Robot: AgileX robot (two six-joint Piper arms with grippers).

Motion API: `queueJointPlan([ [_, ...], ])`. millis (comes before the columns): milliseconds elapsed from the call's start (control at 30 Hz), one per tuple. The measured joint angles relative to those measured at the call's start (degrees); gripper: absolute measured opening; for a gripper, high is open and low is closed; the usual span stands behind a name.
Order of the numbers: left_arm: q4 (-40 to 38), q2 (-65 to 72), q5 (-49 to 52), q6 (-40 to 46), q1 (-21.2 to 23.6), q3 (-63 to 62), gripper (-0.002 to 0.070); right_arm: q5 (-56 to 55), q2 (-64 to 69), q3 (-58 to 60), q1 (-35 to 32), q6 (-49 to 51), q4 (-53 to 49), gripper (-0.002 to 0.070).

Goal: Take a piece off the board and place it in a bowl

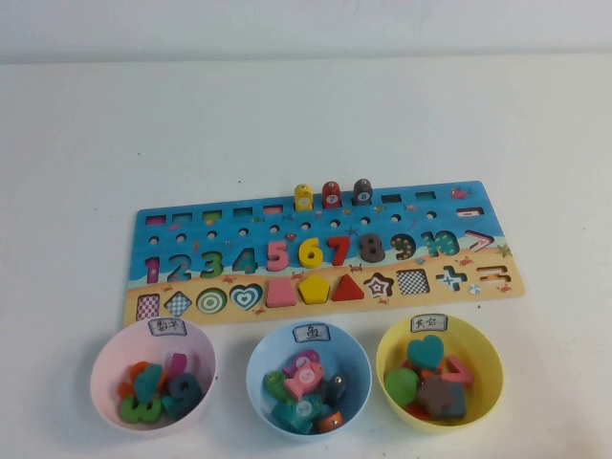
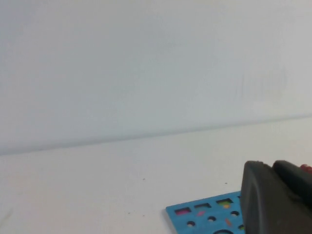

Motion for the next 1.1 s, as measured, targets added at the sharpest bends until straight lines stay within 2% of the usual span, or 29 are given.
queueJointPlan([
  [200, -0.13, -7.00, 3.15, 0.10, 4.12, 3.51, 0.0002, 0.00, 0.00, 0.00, 0.00, 0.00, 0.00, -0.0017],
  [600, 0.38, -7.89, 26.93, 0.52, 4.12, 3.62, 0.0002, 0.00, 0.00, 0.00, 0.00, 0.00, 0.00, -0.0017],
  [1100, 0.38, -7.89, 27.75, 0.52, 4.12, 3.62, 0.0002, 0.00, 0.00, 0.00, 0.00, 0.00, 0.00, -0.0017],
])
